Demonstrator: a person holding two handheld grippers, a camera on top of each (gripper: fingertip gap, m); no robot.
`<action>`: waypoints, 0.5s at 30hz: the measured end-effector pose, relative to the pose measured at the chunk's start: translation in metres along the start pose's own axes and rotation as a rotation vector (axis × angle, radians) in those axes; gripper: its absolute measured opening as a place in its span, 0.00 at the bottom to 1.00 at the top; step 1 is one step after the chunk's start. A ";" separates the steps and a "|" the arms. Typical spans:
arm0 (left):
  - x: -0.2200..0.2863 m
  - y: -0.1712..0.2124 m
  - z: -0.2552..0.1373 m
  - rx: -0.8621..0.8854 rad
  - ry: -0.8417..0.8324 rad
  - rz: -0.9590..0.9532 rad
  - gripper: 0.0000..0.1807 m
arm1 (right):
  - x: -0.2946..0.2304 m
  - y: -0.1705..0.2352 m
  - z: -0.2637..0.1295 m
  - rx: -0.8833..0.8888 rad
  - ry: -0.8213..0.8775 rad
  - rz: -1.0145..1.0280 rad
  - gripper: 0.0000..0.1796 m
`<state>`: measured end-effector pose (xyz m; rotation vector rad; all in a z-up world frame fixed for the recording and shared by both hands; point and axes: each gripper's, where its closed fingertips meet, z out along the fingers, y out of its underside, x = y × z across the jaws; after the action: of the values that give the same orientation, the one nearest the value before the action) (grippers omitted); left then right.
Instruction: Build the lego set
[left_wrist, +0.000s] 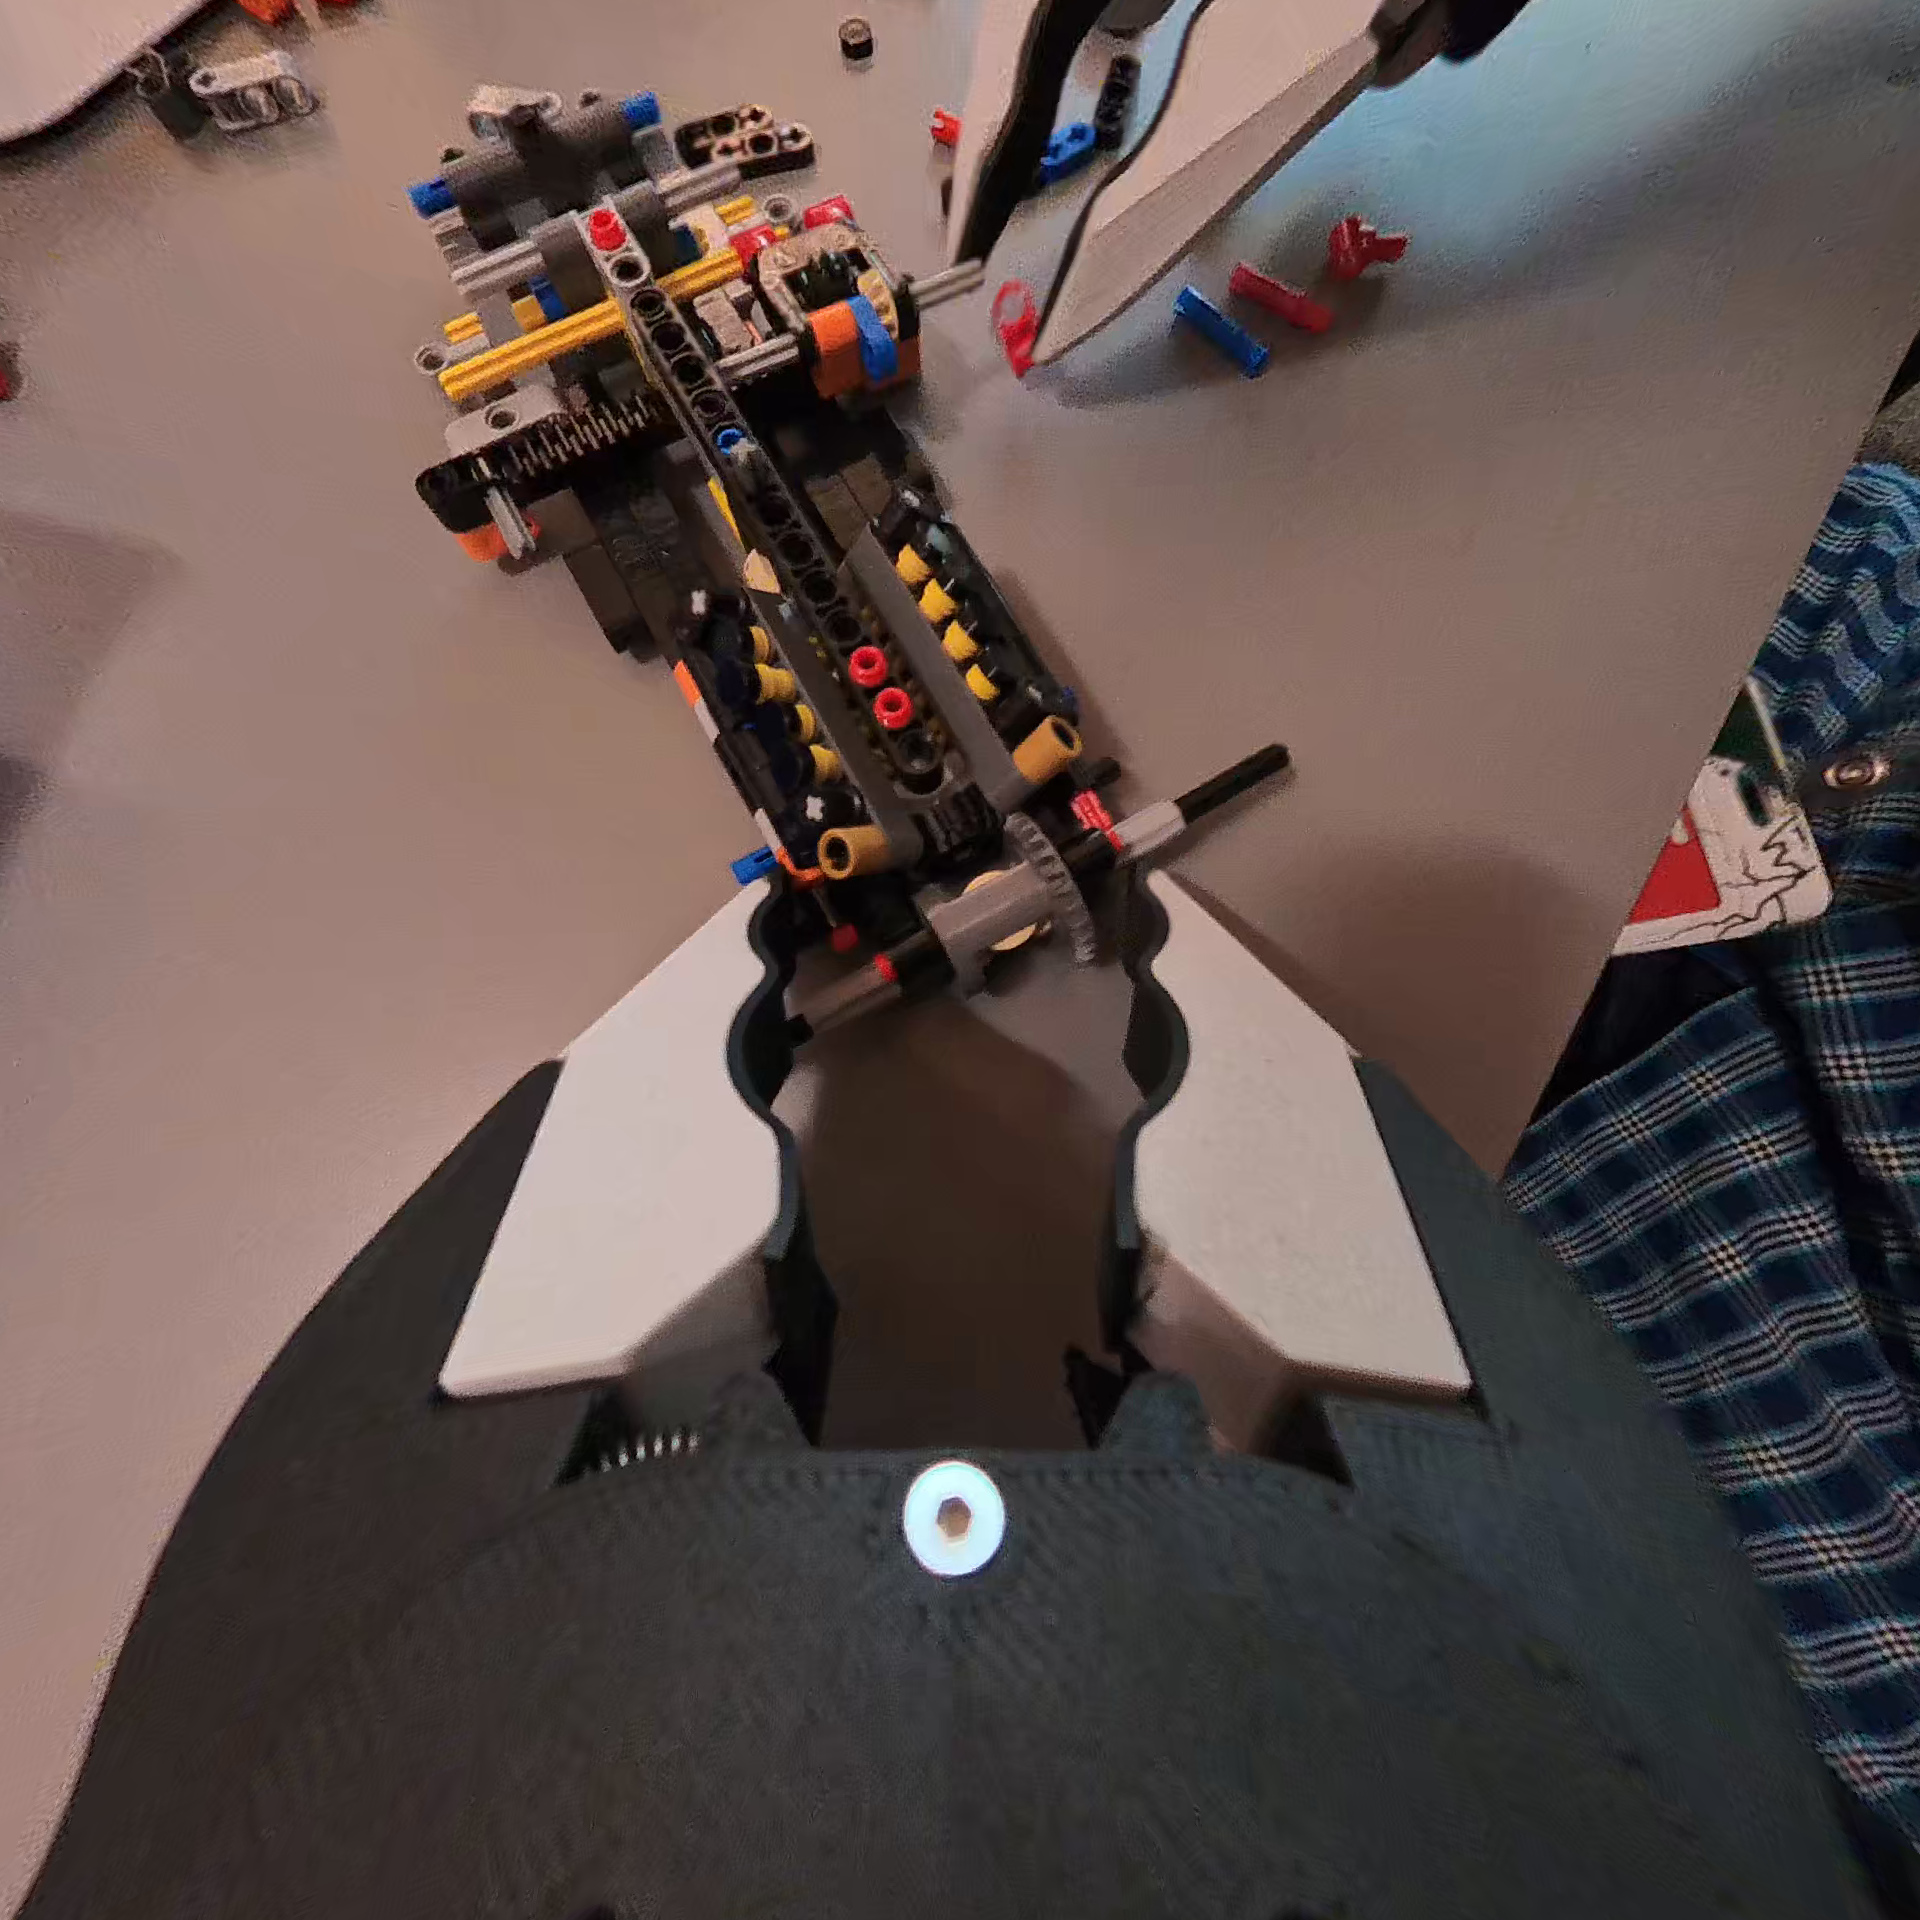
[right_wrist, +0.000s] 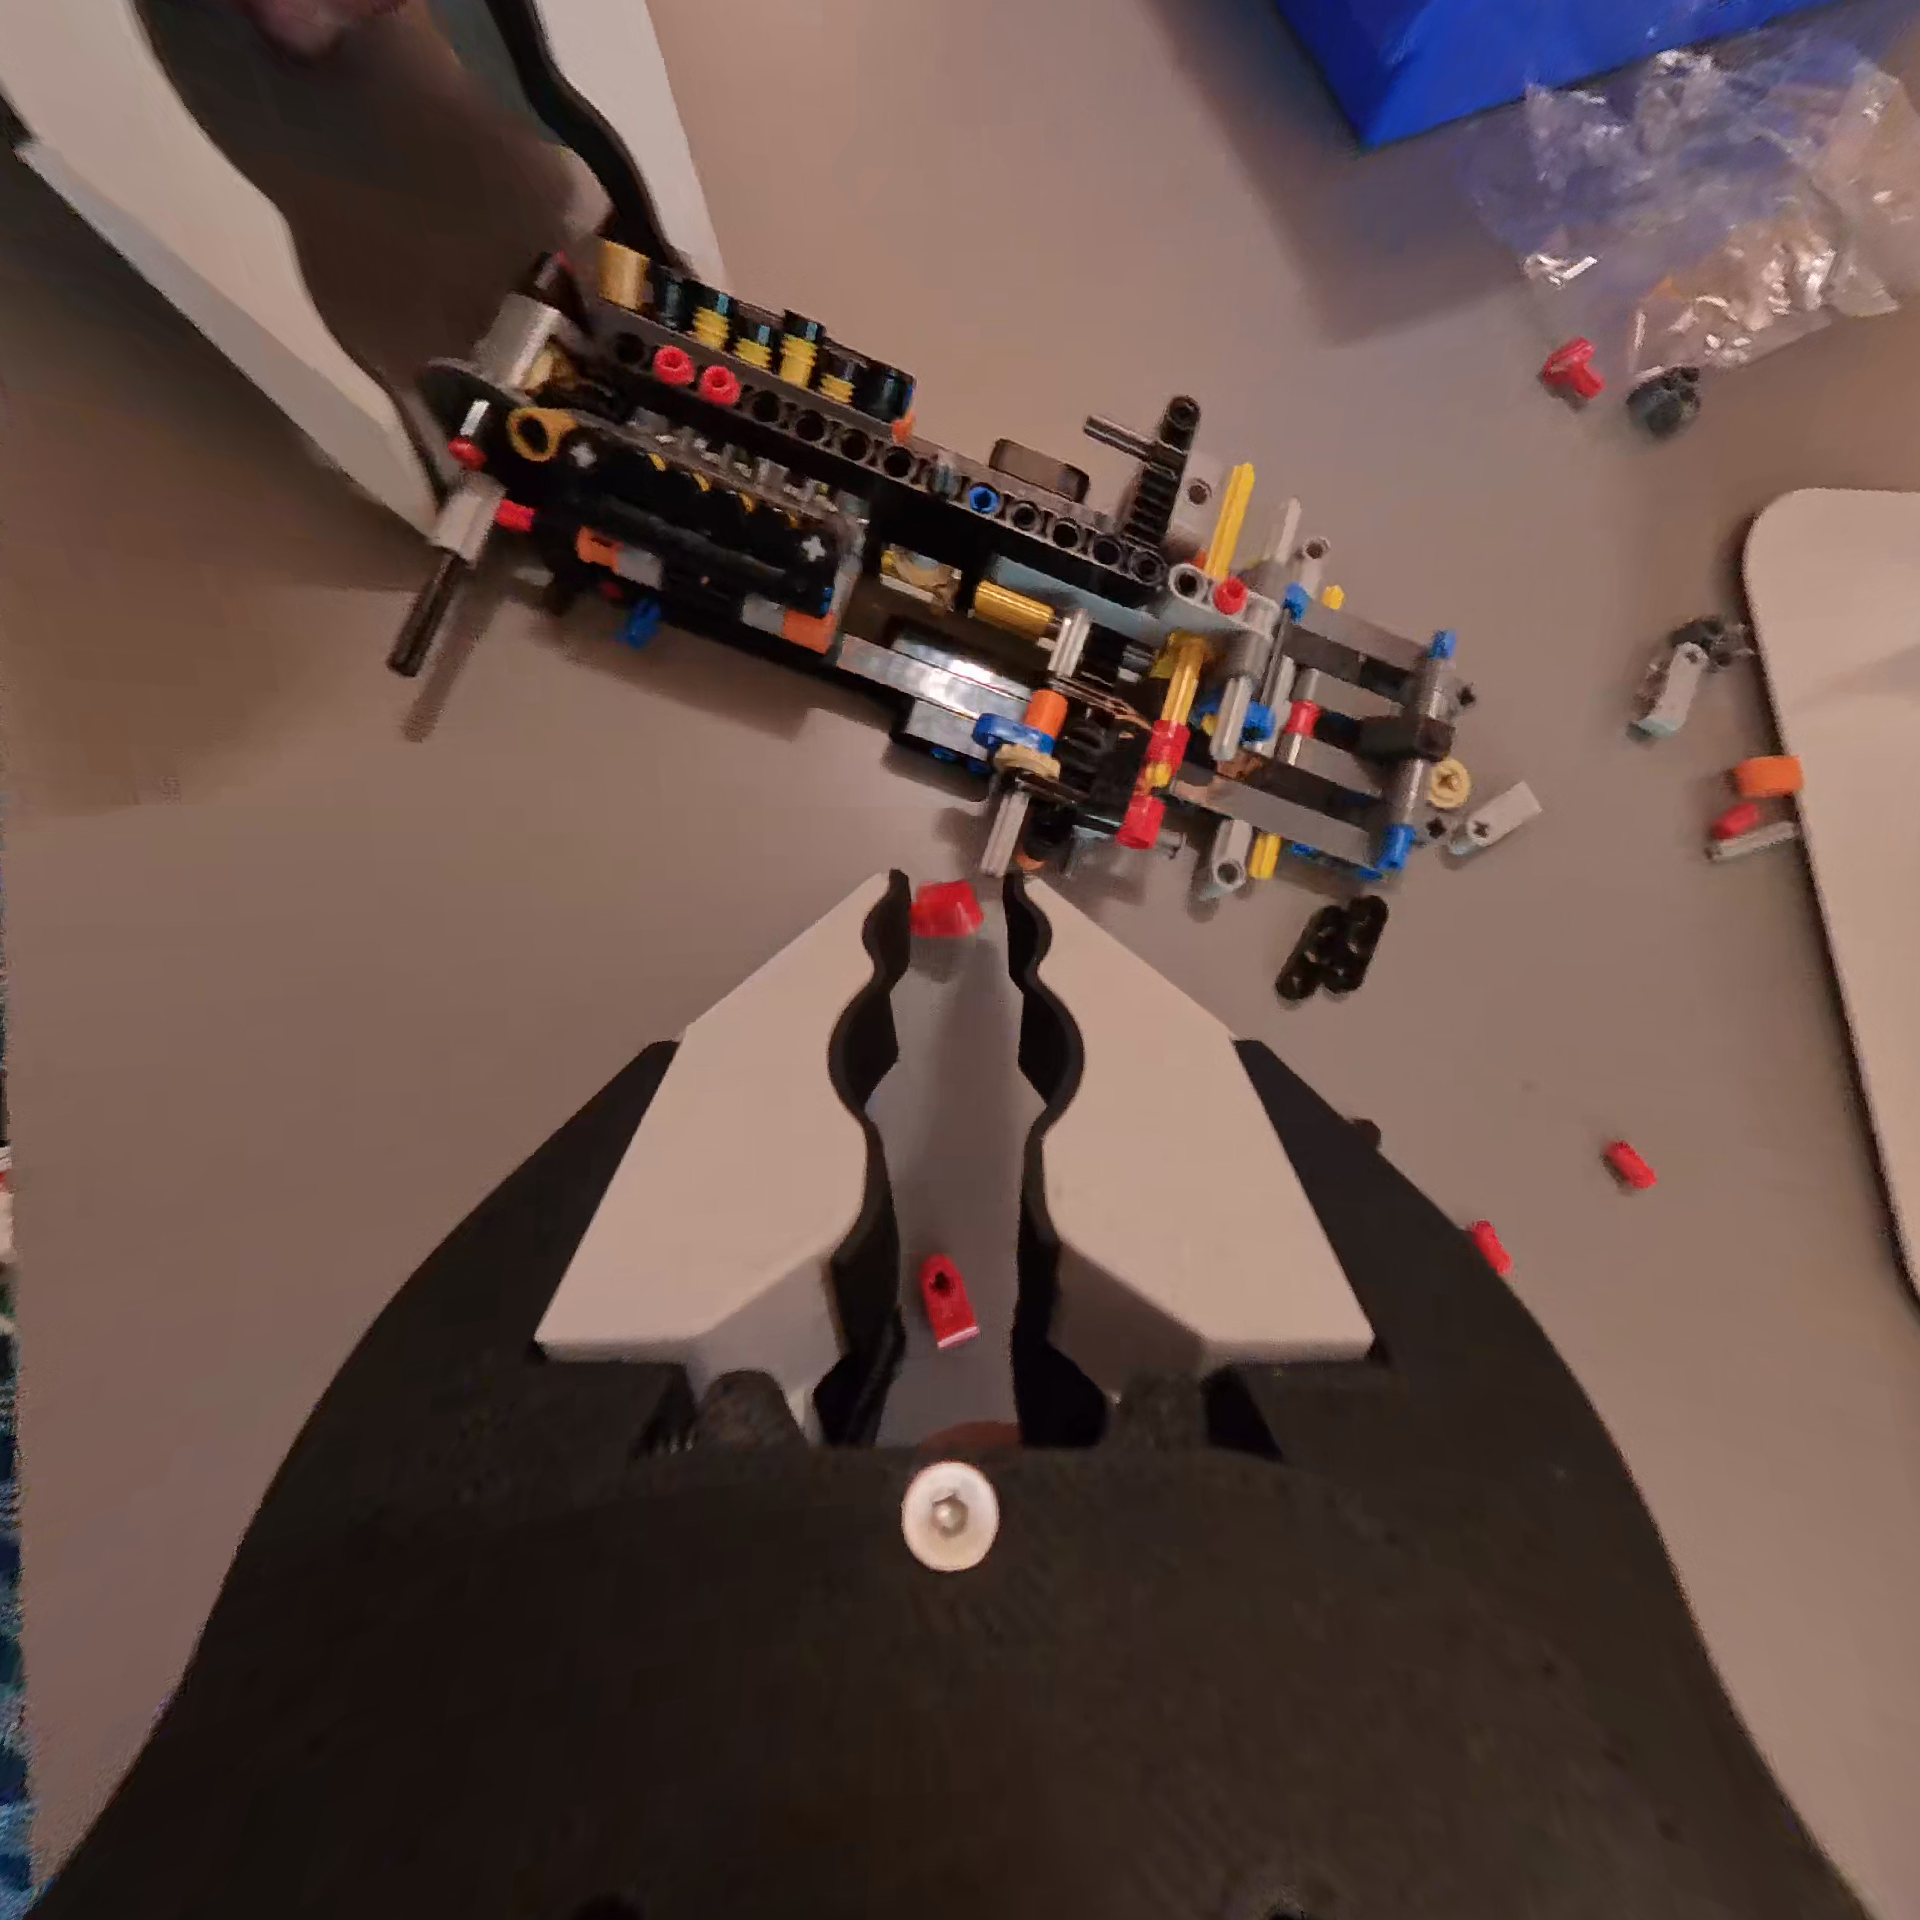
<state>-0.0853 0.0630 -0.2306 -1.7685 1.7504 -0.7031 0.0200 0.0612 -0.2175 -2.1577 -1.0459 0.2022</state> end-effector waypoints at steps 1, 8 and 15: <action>0.002 -0.001 0.001 0.002 0.002 0.000 0.33 | 0.004 0.002 0.001 -0.011 0.033 -0.007 0.09; 0.010 -0.008 0.006 0.014 0.014 0.002 0.32 | 0.017 0.004 0.001 0.000 0.107 -0.010 0.01; 0.012 -0.010 0.009 0.017 0.018 0.010 0.32 | 0.022 0.005 0.001 0.011 0.106 0.022 0.01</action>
<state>-0.0712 0.0509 -0.2301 -1.7463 1.7594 -0.7297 0.0373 0.0760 -0.2184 -2.1459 -0.9595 0.1023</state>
